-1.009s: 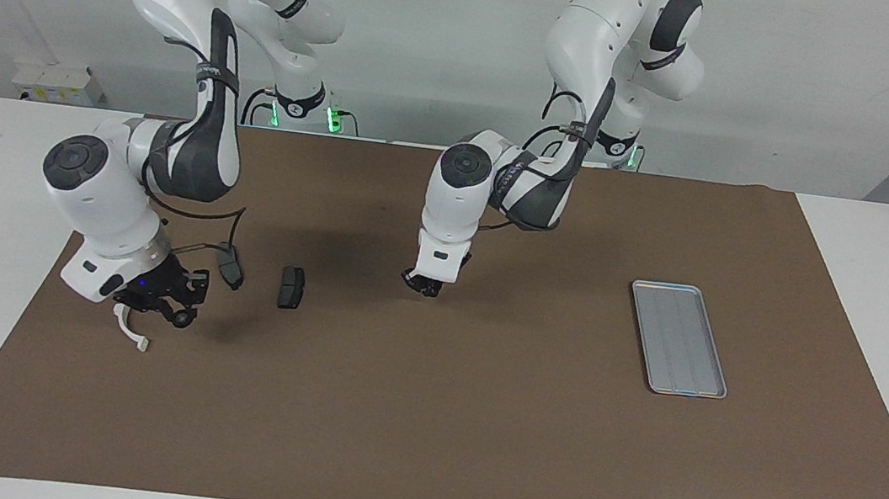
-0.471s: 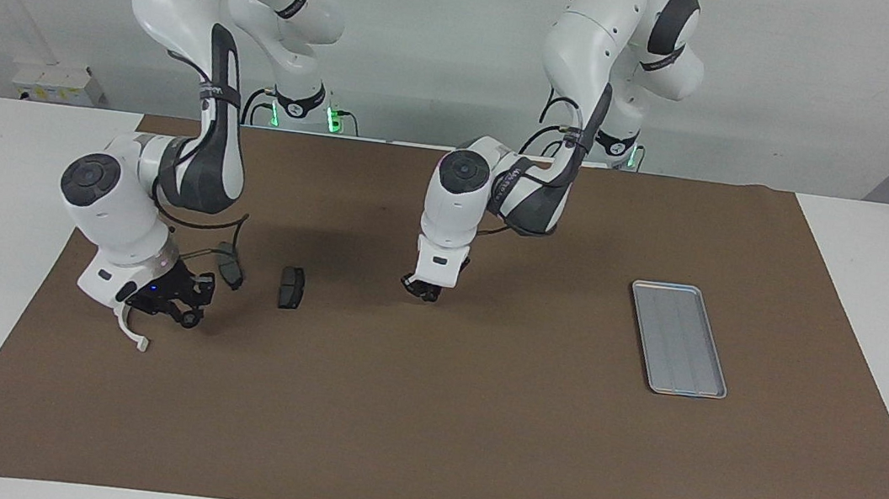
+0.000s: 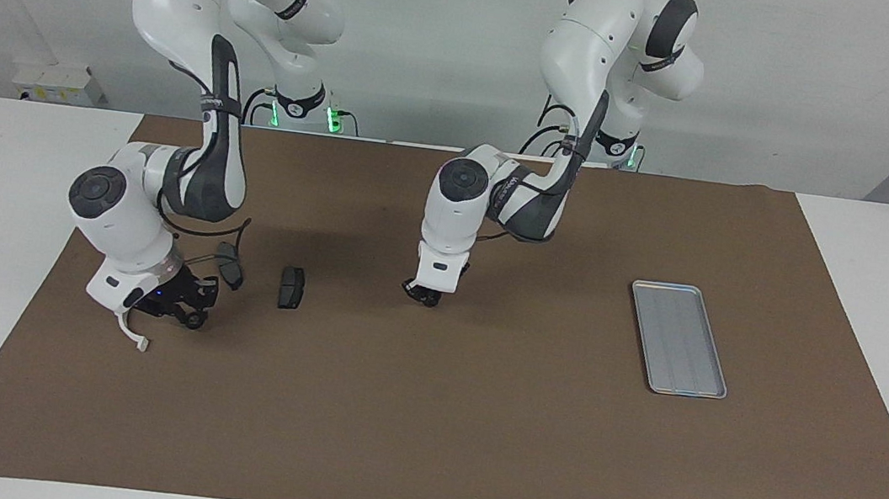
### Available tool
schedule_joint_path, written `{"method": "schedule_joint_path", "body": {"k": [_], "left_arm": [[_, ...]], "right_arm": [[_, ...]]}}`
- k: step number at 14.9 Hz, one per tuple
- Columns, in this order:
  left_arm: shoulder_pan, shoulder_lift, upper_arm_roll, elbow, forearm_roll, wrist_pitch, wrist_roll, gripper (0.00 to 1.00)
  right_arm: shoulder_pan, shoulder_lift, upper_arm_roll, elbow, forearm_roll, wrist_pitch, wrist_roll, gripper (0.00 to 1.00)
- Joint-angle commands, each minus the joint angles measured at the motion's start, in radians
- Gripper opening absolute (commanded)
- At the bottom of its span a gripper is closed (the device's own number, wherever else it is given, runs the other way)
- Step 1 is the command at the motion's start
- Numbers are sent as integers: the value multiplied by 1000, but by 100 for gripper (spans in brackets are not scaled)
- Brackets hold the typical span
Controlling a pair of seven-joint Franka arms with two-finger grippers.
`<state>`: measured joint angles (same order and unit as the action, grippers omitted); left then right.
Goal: Place bearing gear from tray to pile
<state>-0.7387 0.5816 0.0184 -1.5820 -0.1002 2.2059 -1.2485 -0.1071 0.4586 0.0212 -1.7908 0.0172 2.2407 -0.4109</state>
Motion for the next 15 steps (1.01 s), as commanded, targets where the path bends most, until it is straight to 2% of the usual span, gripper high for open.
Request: {"method": "schedule_joint_path", "body": {"k": [1, 4, 5, 6, 8, 10, 11, 14, 15], "left_arm": [[-19, -5, 18, -18, 13, 25, -20, 4], [-19, -5, 18, -23, 13, 28, -20, 5], [-19, -5, 18, -24, 13, 29, -20, 6], [-19, -5, 18, -24, 13, 31, -19, 12], [-18, -5, 18, -24, 13, 29, -19, 33], [-18, -5, 18, -26, 13, 29, -20, 36], [-18, -5, 18, -26, 13, 29, -20, 36], [-19, -6, 21, -20, 13, 5, -20, 47], [-11, -6, 21, -6, 11, -27, -19, 48]], "right_arm": [[-16, 2, 13, -33, 10, 43, -37, 0], [-17, 2, 13, -33, 10, 42, -36, 2], [-16, -1, 13, -32, 10, 31, -29, 9], [-10, -12, 13, -32, 12, 19, -19, 22], [0, -35, 13, -18, 12, -24, 13, 57], [4, -54, 13, -15, 12, -33, 24, 80], [4, -58, 14, -15, 12, -33, 38, 84], [18, -77, 16, -12, 12, -36, 66, 84], [26, -81, 14, -9, 10, -41, 76, 84]]}}
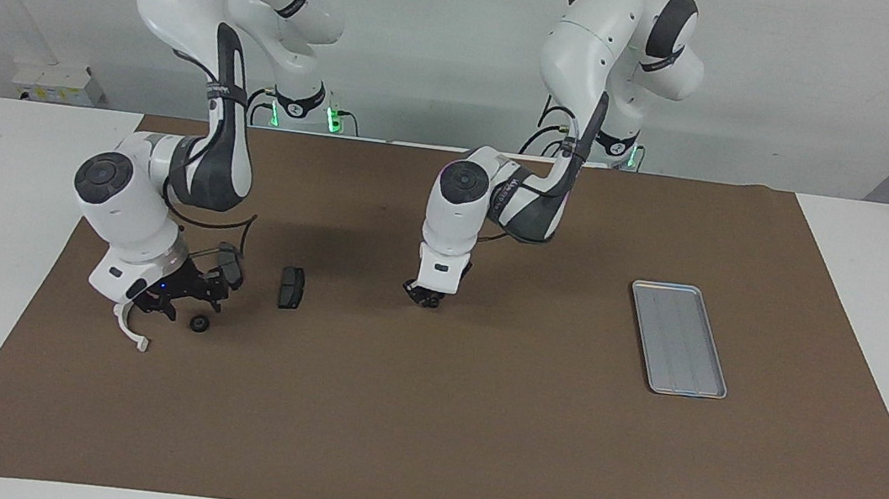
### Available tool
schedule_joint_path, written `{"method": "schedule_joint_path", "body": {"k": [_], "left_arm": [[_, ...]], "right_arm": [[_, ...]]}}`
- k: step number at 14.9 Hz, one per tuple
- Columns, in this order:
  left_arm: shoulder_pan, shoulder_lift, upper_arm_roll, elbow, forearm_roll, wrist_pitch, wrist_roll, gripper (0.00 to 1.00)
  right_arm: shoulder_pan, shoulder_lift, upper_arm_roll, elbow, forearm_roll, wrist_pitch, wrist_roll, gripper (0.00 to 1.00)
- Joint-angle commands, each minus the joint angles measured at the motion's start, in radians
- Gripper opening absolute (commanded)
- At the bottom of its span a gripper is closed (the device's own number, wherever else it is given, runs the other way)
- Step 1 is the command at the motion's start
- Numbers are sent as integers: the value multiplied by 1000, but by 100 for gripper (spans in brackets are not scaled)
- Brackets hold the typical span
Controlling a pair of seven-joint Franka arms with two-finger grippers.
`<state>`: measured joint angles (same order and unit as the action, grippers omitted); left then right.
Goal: Place bearing gear from tray to pile
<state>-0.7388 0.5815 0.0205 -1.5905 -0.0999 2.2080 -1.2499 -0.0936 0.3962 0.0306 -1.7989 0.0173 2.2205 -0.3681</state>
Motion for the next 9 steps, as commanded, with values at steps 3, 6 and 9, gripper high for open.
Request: {"method": "schedule_joint_path", "body": {"k": [3, 6, 9], "left_arm": [[10, -20, 27, 43, 12, -132, -14, 64], [62, -101, 73, 40, 14, -212, 15, 76], [172, -205, 73, 32, 14, -293, 149, 100]], "right_arm": [[14, -17, 6, 18, 4, -22, 34, 84], [15, -19, 6, 27, 0, -22, 34, 84], [60, -19, 6, 91, 0, -71, 46, 84]]}}
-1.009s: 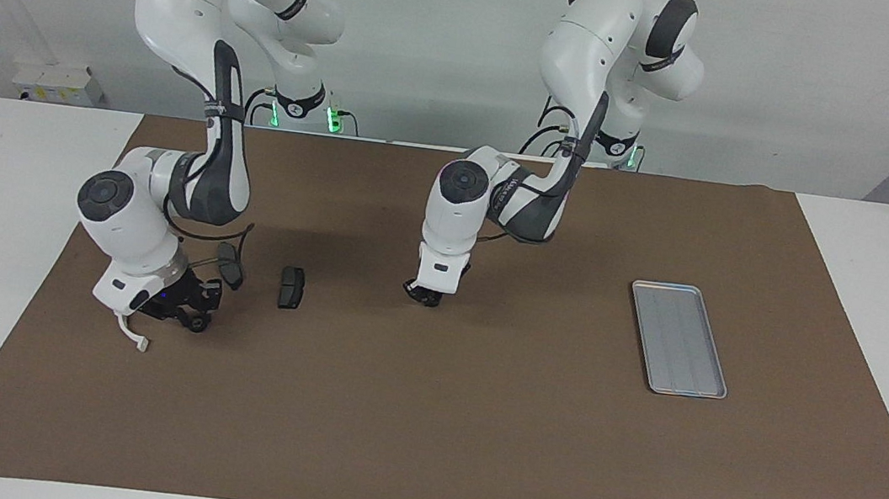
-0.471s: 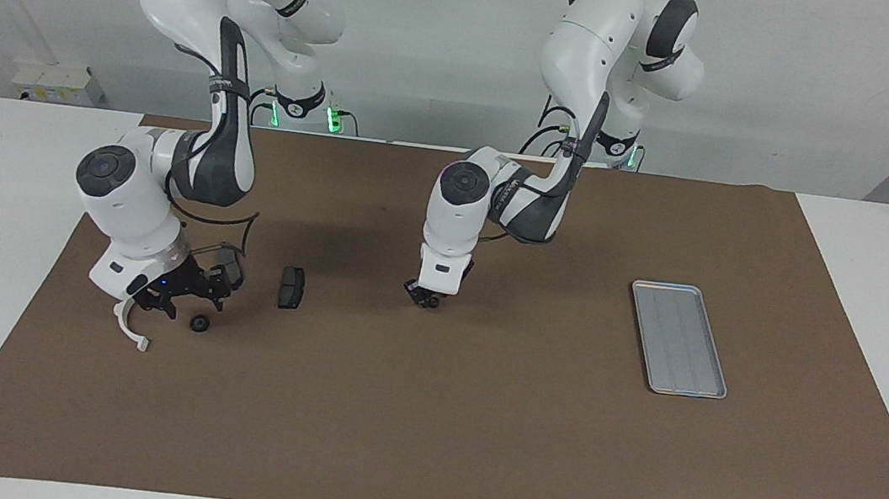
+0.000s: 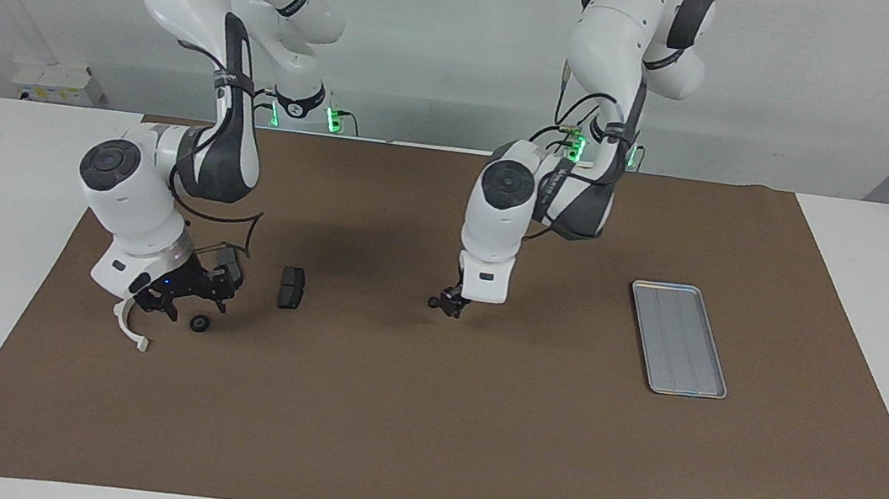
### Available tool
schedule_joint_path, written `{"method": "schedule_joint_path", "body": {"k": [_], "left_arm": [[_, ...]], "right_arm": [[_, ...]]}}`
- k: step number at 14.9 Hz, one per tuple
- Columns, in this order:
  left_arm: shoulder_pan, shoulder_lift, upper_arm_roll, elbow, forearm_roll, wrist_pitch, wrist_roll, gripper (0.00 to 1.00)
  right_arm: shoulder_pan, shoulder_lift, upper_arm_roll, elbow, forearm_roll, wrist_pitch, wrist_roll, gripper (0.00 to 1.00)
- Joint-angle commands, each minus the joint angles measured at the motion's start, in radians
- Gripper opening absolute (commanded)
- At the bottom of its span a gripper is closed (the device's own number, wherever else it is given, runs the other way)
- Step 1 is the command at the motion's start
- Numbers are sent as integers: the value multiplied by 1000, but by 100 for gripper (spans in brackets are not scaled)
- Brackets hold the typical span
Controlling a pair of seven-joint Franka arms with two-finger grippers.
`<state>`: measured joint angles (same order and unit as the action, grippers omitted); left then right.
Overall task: Place bearing gear from tray to pile
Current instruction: 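Withdraw the left gripper while the right gripper reaches the second gear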
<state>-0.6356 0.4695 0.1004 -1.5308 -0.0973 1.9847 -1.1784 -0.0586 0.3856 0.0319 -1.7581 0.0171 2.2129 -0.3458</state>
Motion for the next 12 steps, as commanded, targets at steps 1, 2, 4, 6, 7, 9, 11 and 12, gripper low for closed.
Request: {"method": "schedule_joint_path", "body": {"k": [1, 2, 4, 6, 7, 9, 11, 12], "left_arm": [[123, -127, -8, -29, 11, -116, 144, 100], [157, -164, -7, -29, 11, -165, 220, 100], [239, -225, -7, -29, 11, -239, 346, 100], [310, -268, -7, -25, 11, -306, 466, 100], [329, -285, -5, -26, 11, -335, 511, 100], [356, -317, 1, -28, 13, -385, 580, 100], [407, -366, -1, -28, 14, -426, 650, 100], [430, -391, -1, -28, 21, -443, 702, 100]], "right_arm": [[60, 2, 5, 102, -5, -120, 90, 83], [92, 15, 5, 158, -20, -169, 161, 83], [156, 44, 5, 239, -57, -223, 285, 83], [236, 56, 5, 262, -55, -262, 391, 83], [273, 64, 5, 279, -55, -275, 448, 83], [333, 94, 5, 316, -59, -297, 563, 83], [391, 130, 5, 354, -57, -305, 645, 83], [413, 145, 5, 359, -57, -305, 683, 83]]}}
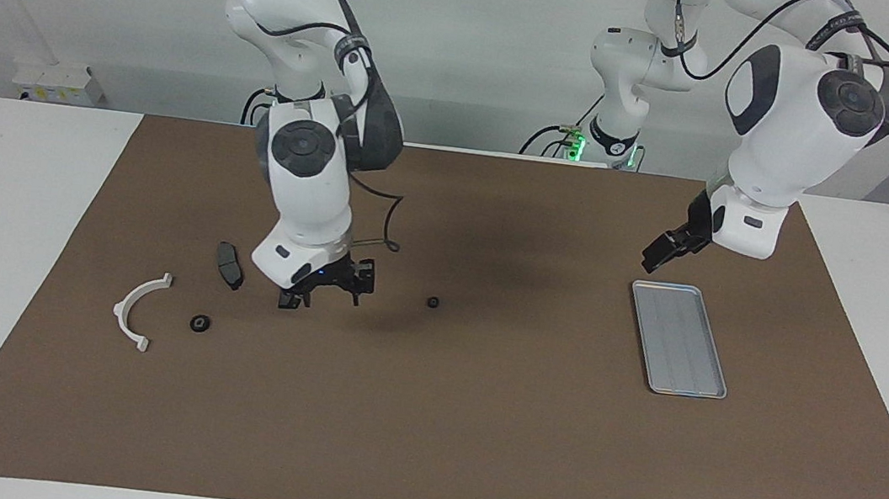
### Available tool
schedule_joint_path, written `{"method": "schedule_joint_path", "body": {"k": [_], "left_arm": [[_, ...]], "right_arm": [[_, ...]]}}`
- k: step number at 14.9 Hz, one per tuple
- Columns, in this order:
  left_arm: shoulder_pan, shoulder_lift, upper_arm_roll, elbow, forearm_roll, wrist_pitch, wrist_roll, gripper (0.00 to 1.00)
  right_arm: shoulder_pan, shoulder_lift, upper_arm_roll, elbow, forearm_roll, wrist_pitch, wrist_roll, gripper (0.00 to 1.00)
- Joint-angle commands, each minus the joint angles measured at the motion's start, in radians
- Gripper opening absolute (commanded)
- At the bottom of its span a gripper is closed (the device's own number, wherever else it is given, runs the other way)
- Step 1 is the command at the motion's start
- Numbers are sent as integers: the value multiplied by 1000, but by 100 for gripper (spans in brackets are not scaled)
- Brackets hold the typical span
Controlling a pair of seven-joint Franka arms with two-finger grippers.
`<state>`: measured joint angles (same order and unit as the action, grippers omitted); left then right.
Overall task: Place bearing gear from tray to pile
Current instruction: 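Withdraw the left gripper while the right gripper reaches the second gear, then lower and close the right gripper on the second black gear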
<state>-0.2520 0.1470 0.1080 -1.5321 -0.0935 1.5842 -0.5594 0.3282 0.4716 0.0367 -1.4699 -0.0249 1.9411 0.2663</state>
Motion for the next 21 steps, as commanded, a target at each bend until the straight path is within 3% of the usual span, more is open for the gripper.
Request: {"method": "schedule_joint_path", "body": {"k": [1, 5, 10, 21], "left_arm": [[68, -96, -13, -28, 27, -67, 133, 100], [147, -168, -57, -74, 31, -133, 262, 100], [220, -178, -128, -88, 31, -135, 266, 100], [234, -168, -128, -85, 35, -125, 339, 100]], "right_arm": [[55, 76, 0, 83, -15, -30, 102, 83], [126, 139, 0, 132, -15, -16, 211, 82], [183, 140, 2, 131, 5, 4, 263, 81], [187, 87, 25, -84, 33, 139, 284, 78]]}}
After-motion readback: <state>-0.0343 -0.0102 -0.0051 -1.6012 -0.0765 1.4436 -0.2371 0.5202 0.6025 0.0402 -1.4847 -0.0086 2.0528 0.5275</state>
